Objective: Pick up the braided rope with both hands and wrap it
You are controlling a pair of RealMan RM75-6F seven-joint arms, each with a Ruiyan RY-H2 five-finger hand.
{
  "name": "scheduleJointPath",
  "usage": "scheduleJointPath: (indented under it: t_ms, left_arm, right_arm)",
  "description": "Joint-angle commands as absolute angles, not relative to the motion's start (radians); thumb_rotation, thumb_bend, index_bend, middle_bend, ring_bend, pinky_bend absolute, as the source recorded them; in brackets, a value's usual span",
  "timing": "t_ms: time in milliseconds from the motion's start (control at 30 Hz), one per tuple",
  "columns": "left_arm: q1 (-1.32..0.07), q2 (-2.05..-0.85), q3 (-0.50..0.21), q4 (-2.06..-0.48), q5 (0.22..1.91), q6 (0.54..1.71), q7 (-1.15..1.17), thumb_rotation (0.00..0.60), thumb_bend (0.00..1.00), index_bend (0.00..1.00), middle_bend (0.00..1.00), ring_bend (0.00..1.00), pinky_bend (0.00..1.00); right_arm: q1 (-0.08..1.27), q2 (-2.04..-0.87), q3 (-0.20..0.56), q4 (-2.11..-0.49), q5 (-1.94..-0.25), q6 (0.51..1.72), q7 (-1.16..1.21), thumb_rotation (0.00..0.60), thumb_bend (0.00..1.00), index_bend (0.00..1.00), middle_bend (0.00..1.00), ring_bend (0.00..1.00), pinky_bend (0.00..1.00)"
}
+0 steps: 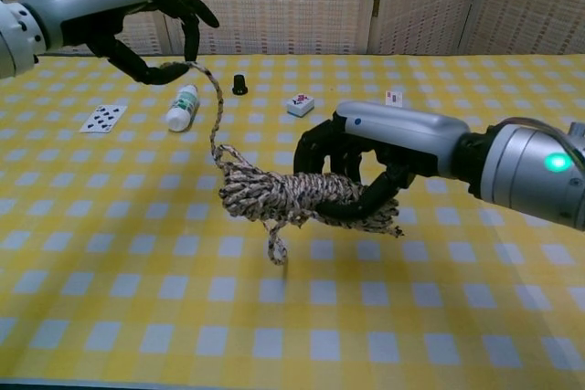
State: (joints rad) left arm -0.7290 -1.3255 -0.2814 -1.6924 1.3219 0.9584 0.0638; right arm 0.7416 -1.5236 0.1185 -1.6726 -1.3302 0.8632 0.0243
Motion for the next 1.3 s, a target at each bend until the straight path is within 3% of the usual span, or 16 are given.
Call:
scheduleJointPath:
  t_ms: [33,333,667,867,1300]
  left_arm:
    - [-0.748,-1.311,-0.282,-1.766,1.33,0.959,0.093,0.6,0.49,0.63,0.21,0.16,0.0]
    - [-0.727,-1.279,-0.226,-1.901,1.384,1.005,0.134,0.6,0.49,0.63,0.21,0.15,0.0]
    - [-0.632,-1.225,-0.104,-1.956,1.536,1.111,0.086,0.6,0.49,0.62,0.21,0.15,0.0]
    - [-0.577,-1.215,-0.054,-1.907,1.557,1.159,0.03,0.6,0.49,0.63,0.21,0.15,0.0]
    - [-0.52,-1.227,-0.036,-1.74,1.446,1.141,-0.106,0.6,0.49,0.63,0.21,0.15,0.0]
  right_arm:
    - [0.745,-1.582,0.152,-1.664,-1.267,0.873,0.012,0.6,0.51,0.67,0.6,0.63,0.5]
    - [0.704,-1.725,0.227,-1.571,-1.199,1.005,0.076,0.6,0.51,0.69,0.62,0.65,0.52]
    - [0.658,-1.874,0.326,-1.387,-1.262,1.192,0.309,0.6,0.51,0.7,0.63,0.67,0.54]
    - [0.644,-1.872,0.351,-1.367,-1.29,1.209,0.452,0.6,0.51,0.71,0.63,0.69,0.56]
    - [0.614,-1.777,0.368,-1.447,-1.301,1.174,0.589,0.6,0.51,0.73,0.64,0.69,0.57]
